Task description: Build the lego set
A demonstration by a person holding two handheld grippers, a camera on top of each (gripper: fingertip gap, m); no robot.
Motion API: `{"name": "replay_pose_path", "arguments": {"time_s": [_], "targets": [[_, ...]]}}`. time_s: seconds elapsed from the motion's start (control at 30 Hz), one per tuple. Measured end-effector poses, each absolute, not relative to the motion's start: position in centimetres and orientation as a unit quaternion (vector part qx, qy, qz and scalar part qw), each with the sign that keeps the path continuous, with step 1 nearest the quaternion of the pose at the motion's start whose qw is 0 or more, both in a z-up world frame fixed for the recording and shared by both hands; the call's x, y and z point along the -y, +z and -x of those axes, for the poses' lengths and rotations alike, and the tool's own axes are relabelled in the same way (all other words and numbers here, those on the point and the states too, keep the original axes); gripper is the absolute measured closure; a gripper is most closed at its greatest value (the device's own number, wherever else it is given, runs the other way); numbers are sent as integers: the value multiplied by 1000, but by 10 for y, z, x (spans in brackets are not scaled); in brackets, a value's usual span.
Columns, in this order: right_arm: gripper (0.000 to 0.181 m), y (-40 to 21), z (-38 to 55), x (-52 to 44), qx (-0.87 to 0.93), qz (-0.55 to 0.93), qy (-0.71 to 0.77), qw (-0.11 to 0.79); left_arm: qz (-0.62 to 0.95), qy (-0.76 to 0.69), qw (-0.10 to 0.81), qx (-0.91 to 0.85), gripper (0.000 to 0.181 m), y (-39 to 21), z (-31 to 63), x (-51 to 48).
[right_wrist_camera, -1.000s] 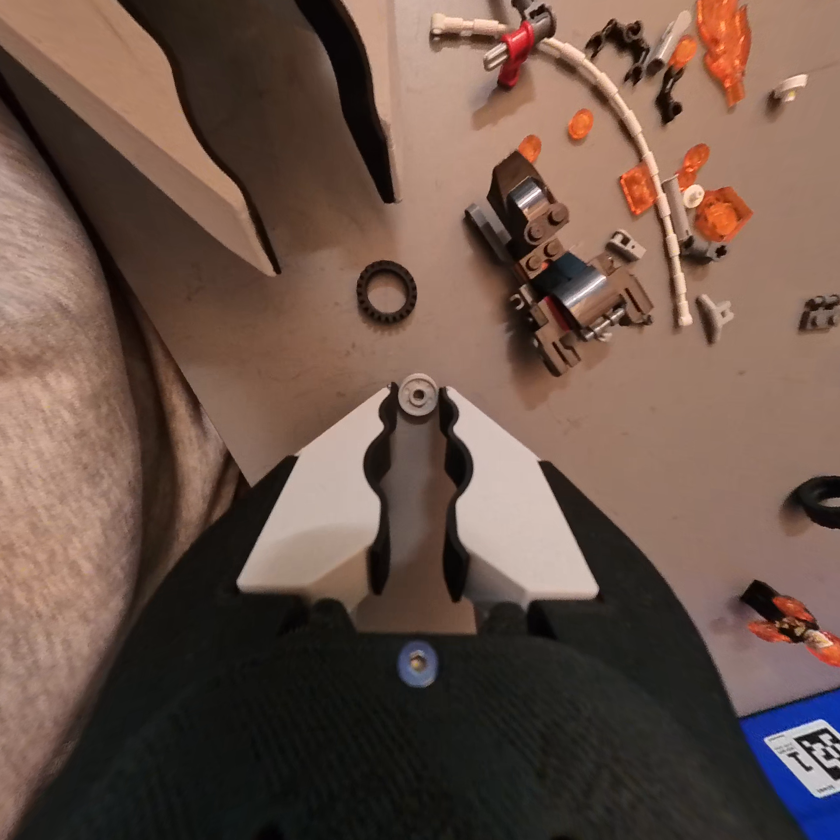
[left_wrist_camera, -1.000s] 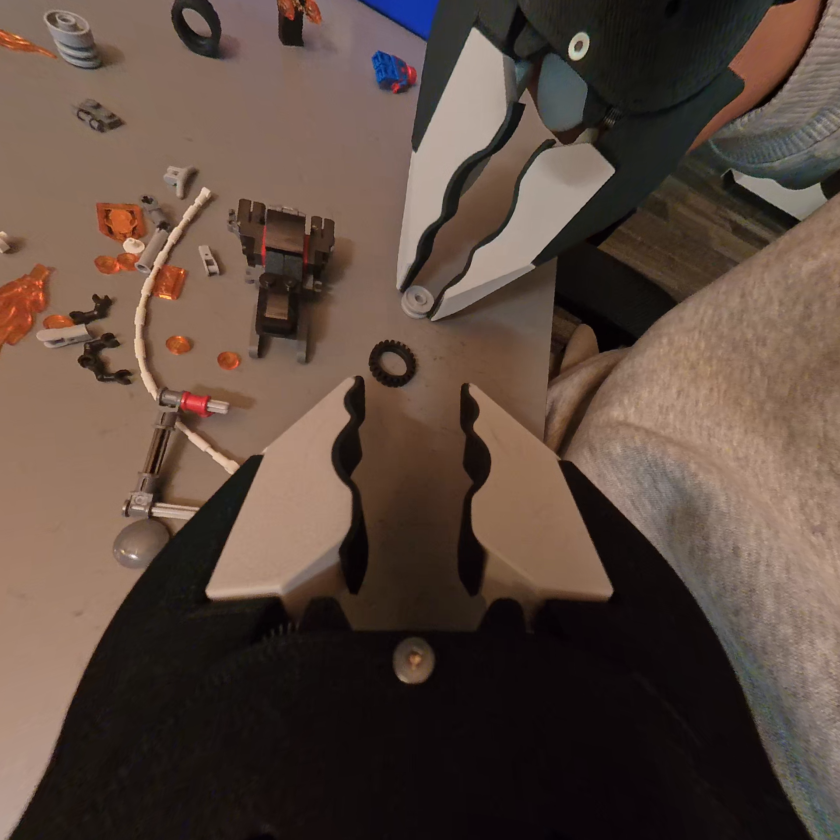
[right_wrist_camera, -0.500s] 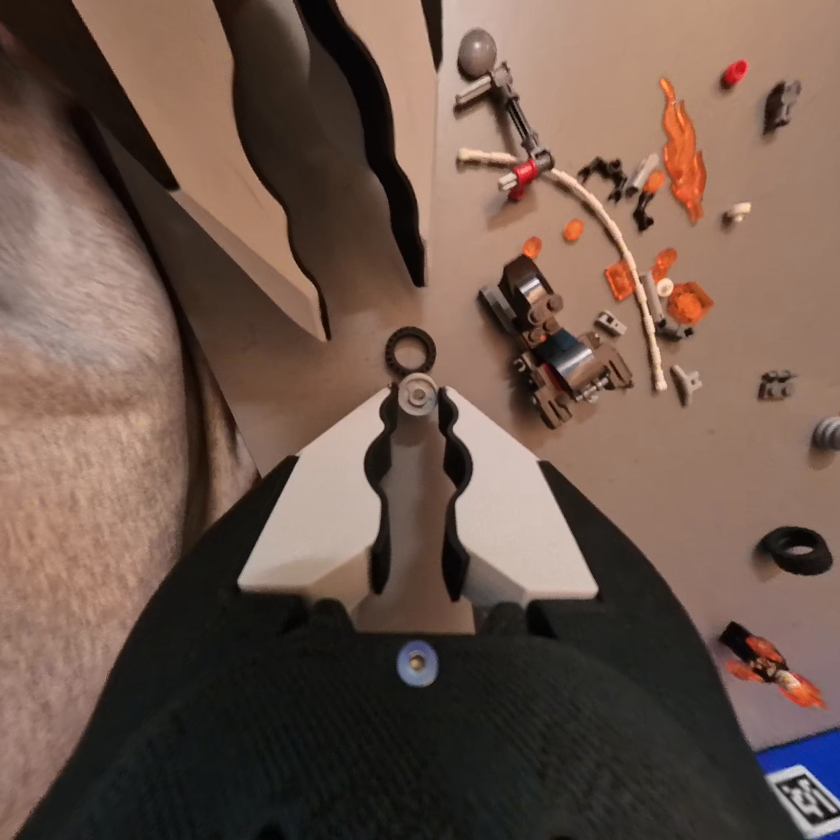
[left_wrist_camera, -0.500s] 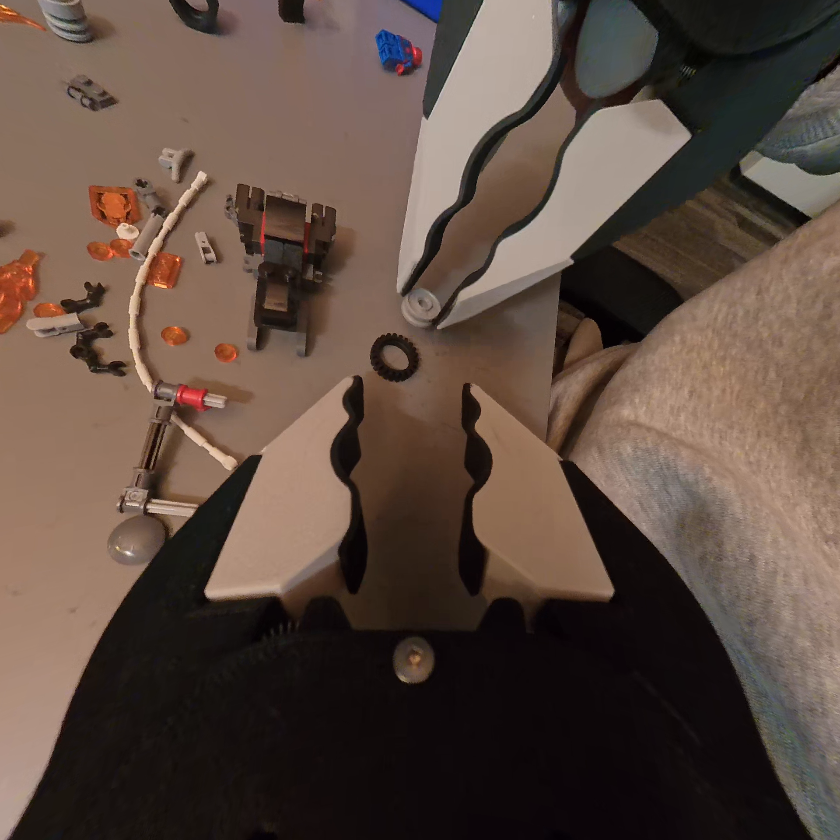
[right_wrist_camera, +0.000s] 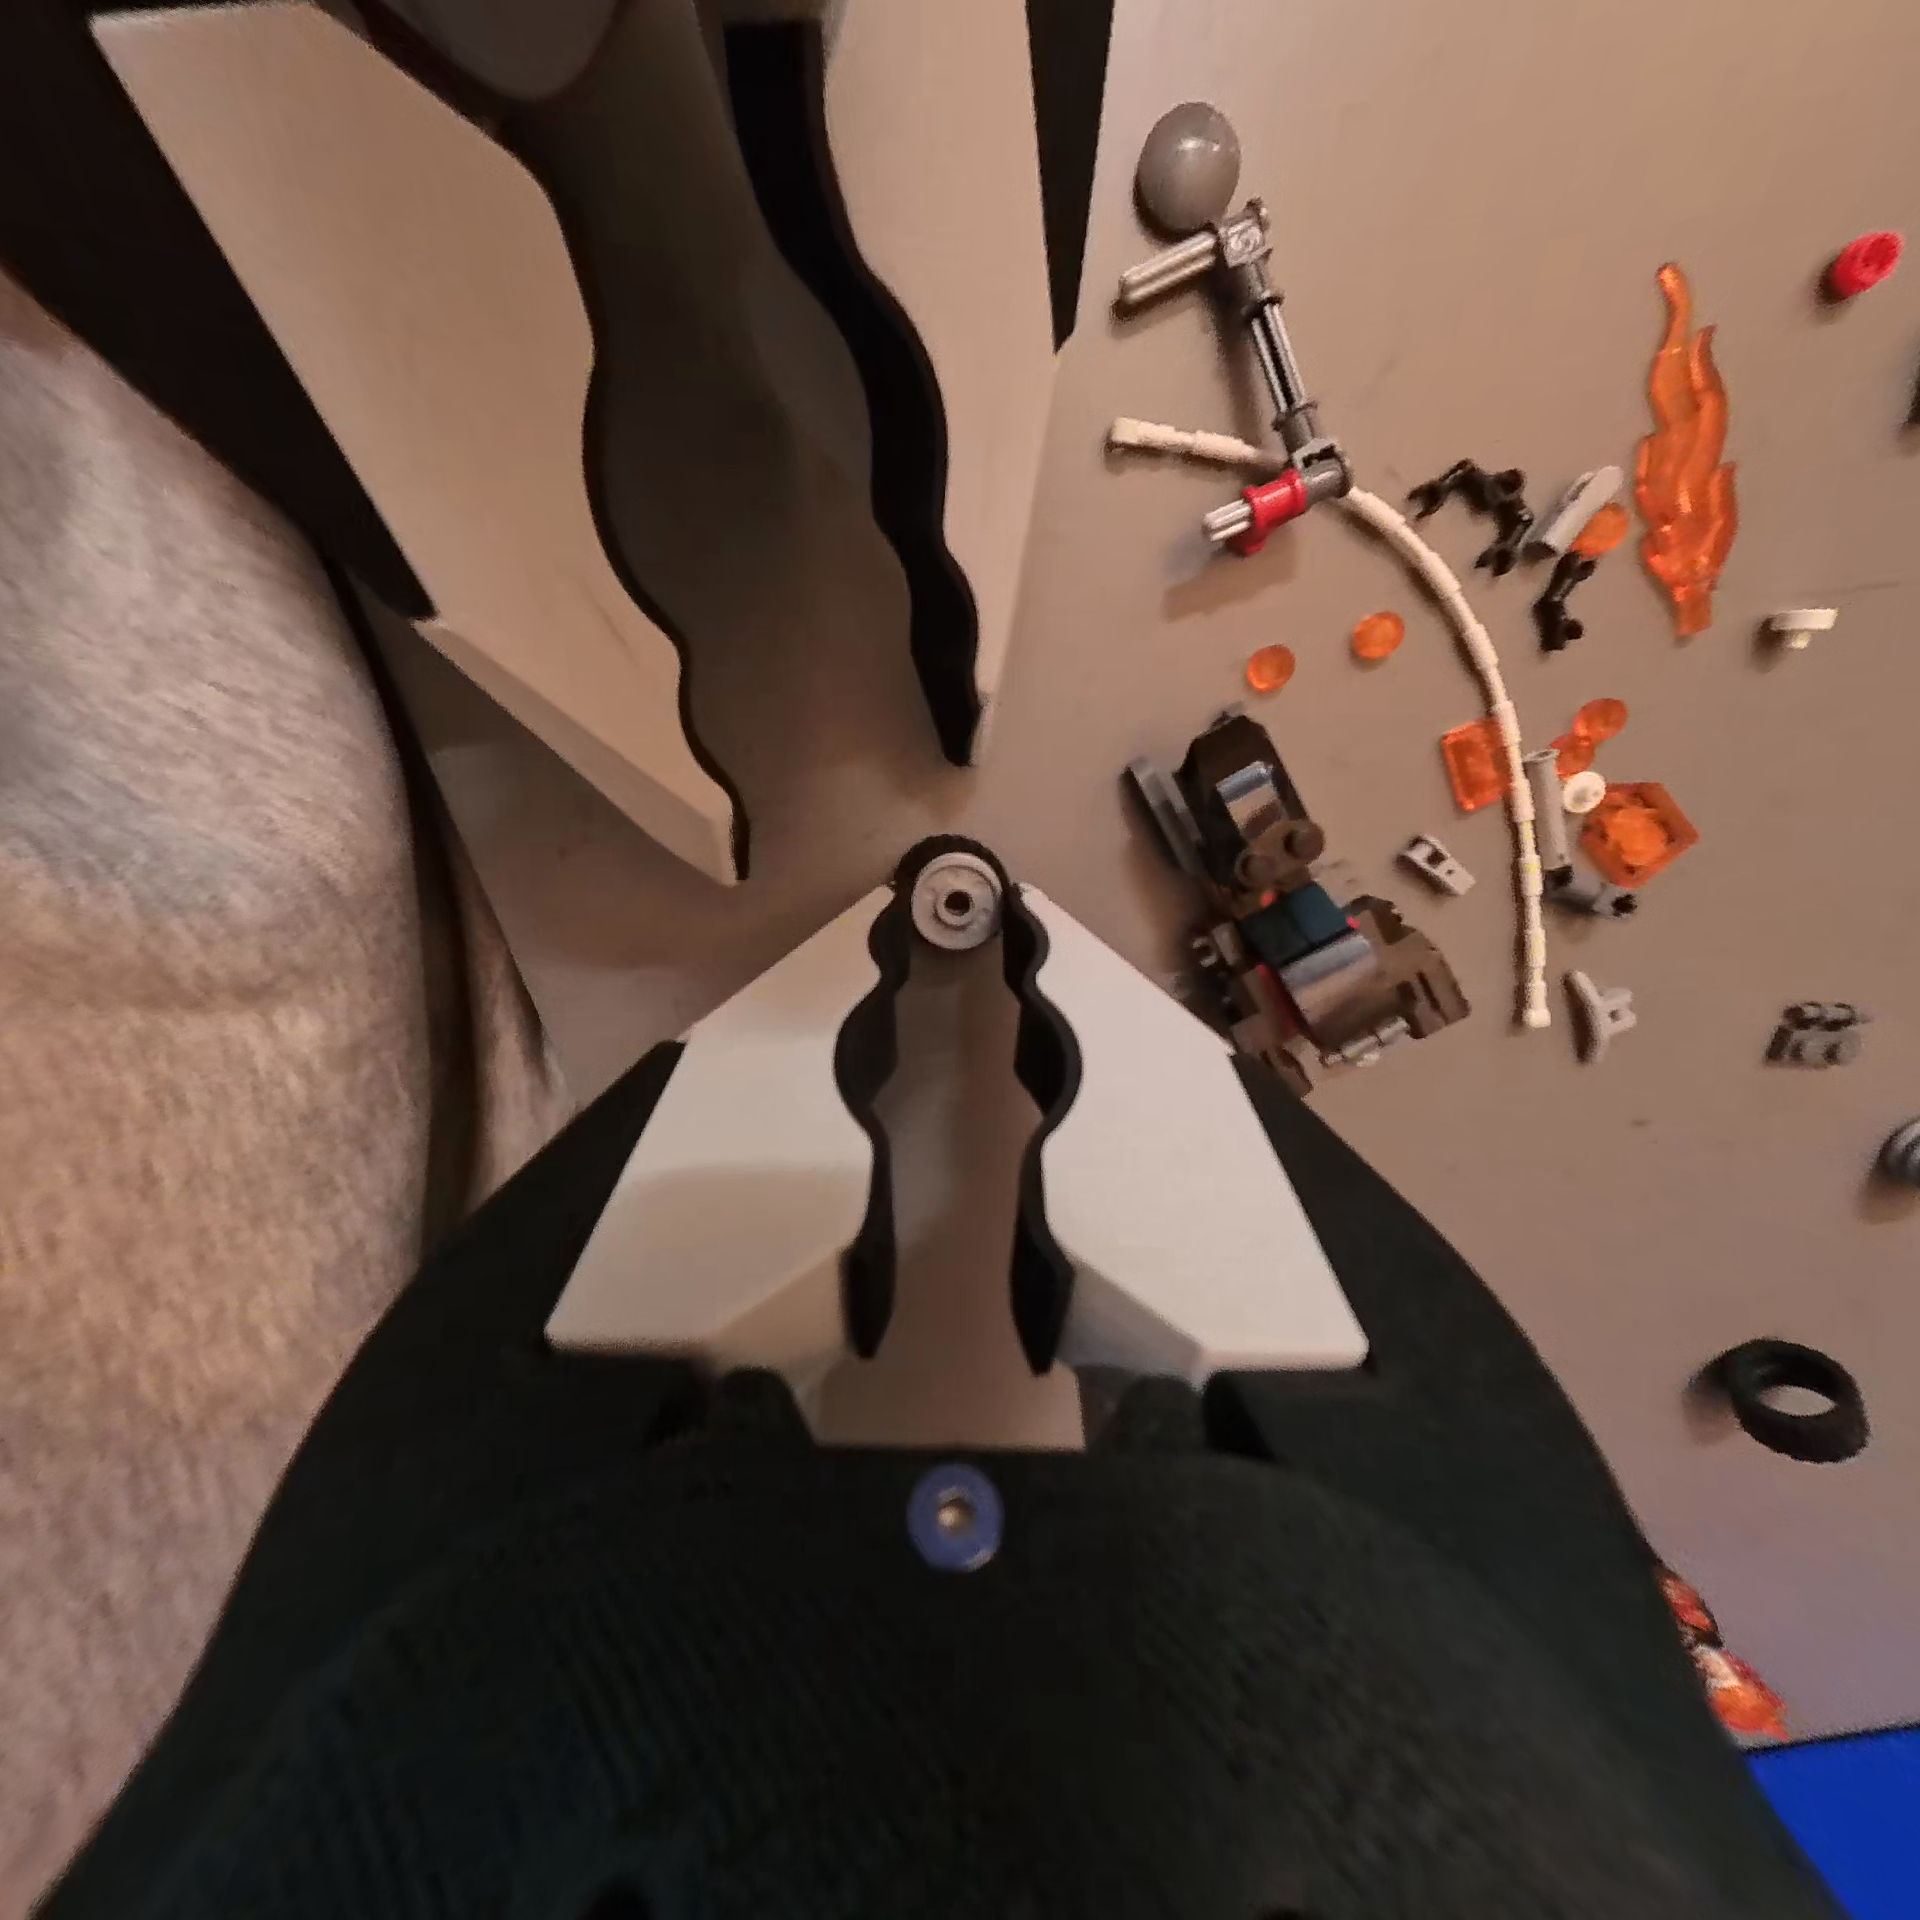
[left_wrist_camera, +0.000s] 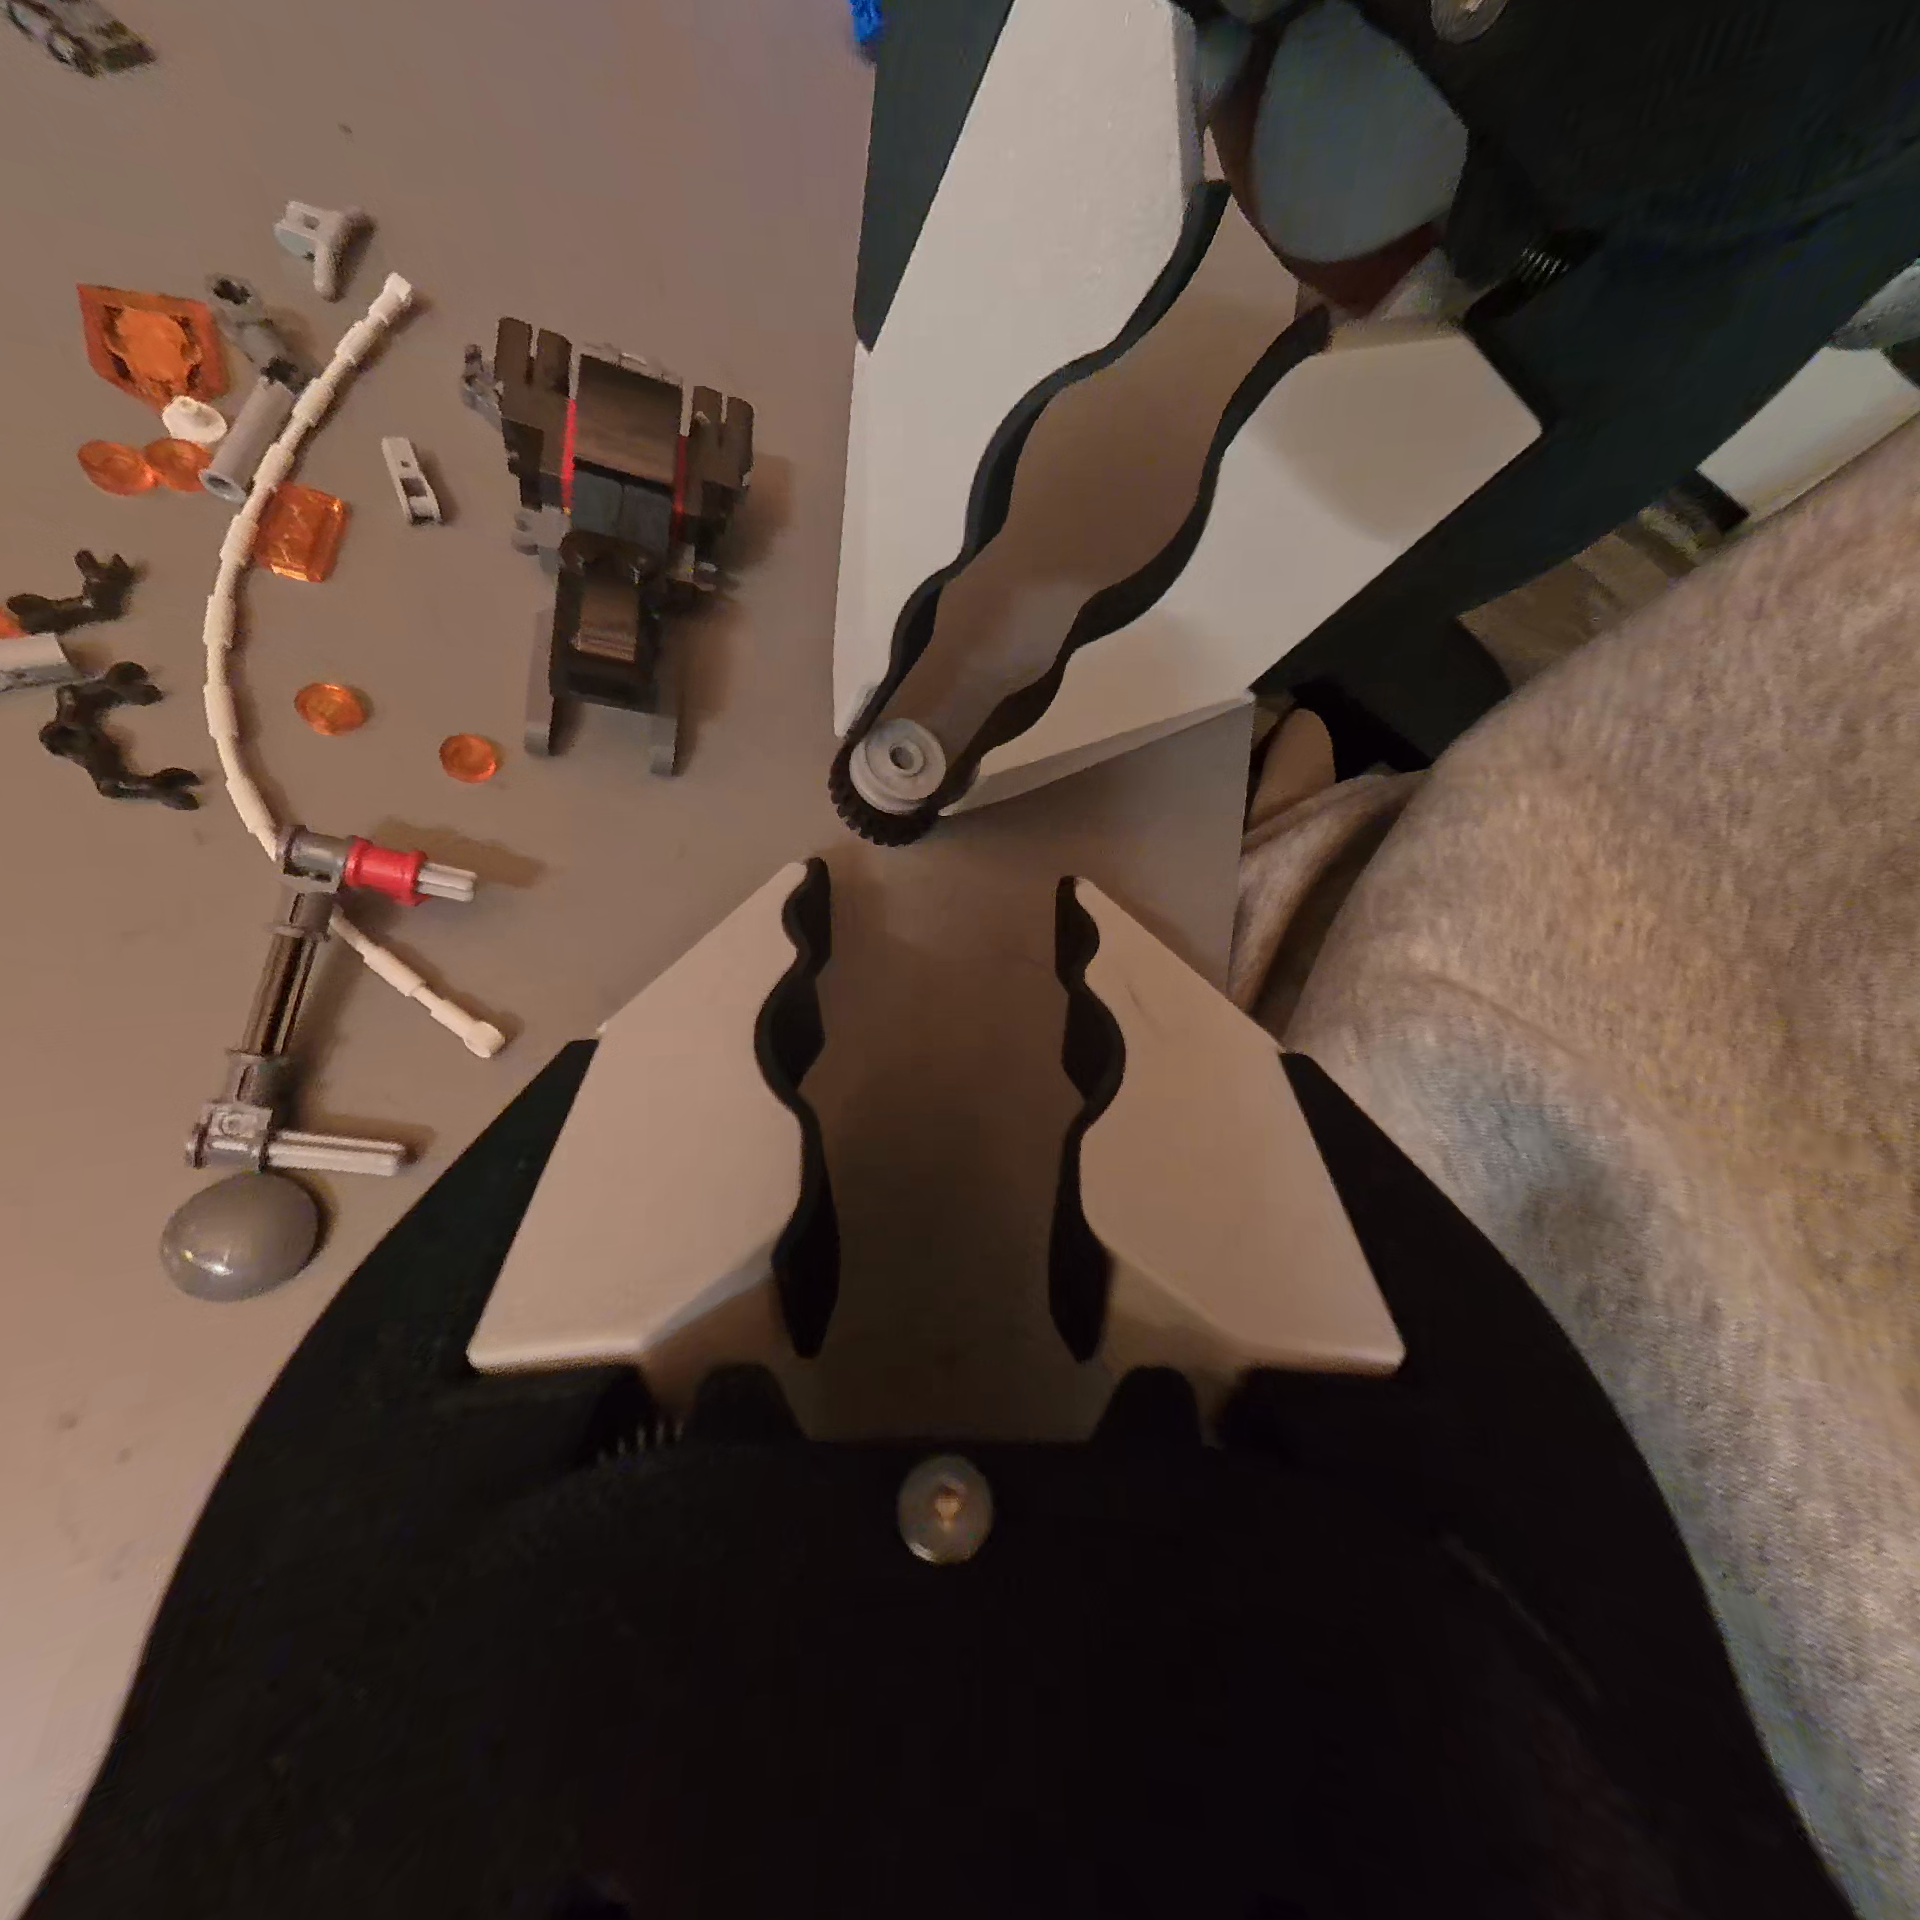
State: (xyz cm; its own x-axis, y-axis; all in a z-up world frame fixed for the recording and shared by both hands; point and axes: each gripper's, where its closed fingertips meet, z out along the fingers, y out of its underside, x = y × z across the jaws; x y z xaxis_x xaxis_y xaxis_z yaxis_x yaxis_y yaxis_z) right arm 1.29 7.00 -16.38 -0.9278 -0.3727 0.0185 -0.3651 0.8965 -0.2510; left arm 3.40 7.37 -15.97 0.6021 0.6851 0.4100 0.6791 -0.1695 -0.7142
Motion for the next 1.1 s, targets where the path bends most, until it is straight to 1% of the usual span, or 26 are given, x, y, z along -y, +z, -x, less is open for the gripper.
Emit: {"name": "replay_pose_path", "arguments": {"time_s": [0.27,1.1], "targets": [[166,-166,-12,-71,-974,198,-108,15,747,-20,488,451,141,-155,-35,-73],[166,-167,-14,-71,-977,195,-86,17,747,-25,491,447,142,-154,-36,-74]]}}
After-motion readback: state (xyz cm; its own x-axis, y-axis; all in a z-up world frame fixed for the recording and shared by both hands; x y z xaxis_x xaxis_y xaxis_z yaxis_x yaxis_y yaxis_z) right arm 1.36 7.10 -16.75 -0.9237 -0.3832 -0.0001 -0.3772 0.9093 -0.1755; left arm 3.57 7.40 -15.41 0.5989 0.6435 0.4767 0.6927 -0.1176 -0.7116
